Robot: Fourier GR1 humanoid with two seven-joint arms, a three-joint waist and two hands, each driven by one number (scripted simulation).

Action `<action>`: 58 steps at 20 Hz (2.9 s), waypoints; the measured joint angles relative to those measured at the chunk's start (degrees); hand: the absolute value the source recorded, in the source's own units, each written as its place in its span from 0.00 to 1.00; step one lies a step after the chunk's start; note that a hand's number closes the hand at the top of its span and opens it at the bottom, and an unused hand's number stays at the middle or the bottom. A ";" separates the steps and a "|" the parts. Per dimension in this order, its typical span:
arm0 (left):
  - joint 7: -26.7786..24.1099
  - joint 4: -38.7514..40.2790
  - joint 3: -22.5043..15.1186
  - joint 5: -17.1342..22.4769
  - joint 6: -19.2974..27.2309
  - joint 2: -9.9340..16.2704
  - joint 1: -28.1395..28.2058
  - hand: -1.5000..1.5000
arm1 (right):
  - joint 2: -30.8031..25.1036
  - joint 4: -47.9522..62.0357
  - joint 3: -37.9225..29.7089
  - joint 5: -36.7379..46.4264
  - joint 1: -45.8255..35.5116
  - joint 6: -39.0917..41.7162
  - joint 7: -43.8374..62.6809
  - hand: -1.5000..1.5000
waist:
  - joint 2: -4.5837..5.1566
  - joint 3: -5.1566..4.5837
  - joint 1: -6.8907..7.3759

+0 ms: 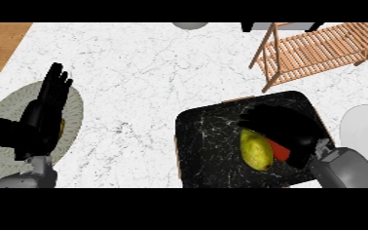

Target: Pick the bell pepper from the tray and place it in the tiered shelf

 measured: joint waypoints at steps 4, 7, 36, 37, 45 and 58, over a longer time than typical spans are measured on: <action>-0.07 0.64 0.16 -0.43 -0.26 -0.61 -0.39 0.50 | 0.45 0.77 1.22 3.61 0.11 -1.77 -1.78 1.00 | -0.26 -0.29 -0.03; -1.17 1.82 -0.39 -1.41 0.18 -1.71 -0.71 0.50 | 0.96 2.96 1.46 5.59 -0.37 -6.89 -5.15 1.00 | -0.52 -0.60 0.02; -1.02 -0.26 1.96 -0.96 -0.98 -1.08 2.10 0.50 | 8.43 -22.52 -48.71 -37.93 11.37 8.26 22.78 1.00 | -0.45 -0.12 -1.45; -1.00 0.23 1.67 -1.38 -0.63 -1.38 1.45 0.50 | 8.05 -23.31 -50.88 -40.04 9.88 8.98 25.20 1.00 | -0.40 -0.12 -1.46; -0.55 0.61 1.57 -1.32 -1.56 -1.67 0.19 0.50 | -0.36 -20.16 -59.57 -49.16 -1.89 11.43 38.93 1.00 | -0.11 -0.06 -0.33; -0.71 2.24 2.08 -1.97 -2.25 -2.38 -1.60 0.50 | -4.97 5.10 -53.03 -40.56 -15.44 -3.77 31.61 1.00 | 0.17 0.01 0.46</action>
